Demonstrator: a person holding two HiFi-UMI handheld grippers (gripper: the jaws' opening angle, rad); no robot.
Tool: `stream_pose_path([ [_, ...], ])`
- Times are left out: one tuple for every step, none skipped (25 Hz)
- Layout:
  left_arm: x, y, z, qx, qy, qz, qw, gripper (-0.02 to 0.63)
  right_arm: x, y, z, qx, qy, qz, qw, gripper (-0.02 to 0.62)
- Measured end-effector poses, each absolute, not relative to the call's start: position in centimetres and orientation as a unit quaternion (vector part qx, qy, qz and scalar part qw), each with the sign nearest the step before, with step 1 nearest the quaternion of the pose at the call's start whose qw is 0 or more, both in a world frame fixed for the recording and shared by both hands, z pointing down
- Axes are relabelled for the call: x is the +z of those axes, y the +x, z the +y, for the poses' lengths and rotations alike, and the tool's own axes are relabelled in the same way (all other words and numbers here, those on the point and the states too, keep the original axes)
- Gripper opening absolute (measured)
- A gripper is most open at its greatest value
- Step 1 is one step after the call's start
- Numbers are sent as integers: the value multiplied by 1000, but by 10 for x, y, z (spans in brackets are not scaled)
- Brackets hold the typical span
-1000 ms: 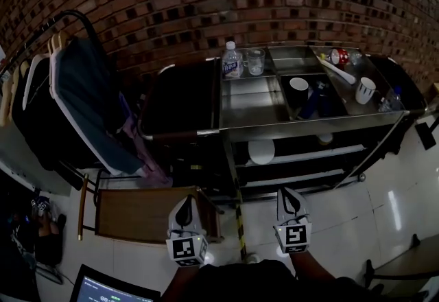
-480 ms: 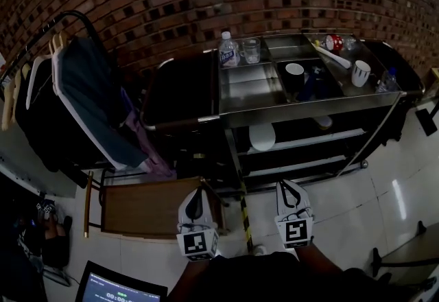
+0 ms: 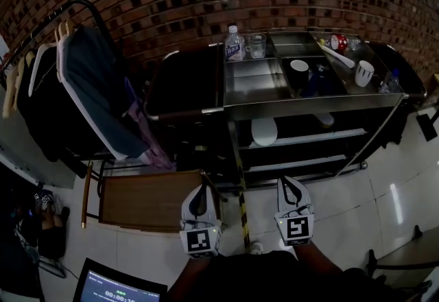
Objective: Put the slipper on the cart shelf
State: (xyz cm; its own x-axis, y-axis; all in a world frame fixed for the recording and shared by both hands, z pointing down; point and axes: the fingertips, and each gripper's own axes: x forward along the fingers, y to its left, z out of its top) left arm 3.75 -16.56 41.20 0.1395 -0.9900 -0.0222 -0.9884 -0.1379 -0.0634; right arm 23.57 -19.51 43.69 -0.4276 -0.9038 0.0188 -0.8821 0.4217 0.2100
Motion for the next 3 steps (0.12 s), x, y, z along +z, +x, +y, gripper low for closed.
stream_pose_path([
  [413,38,-166,-13,-754,656,30,15,438,237,-195,-80,532,-840,66,2],
  [413,38,-166,-13,-755,655,30,15,439,237,-195,-77,534,-839,68,2],
  [413,38,-167,-13,-755,655,30,15,439,238,-195,-73,535,-839,70,2],
])
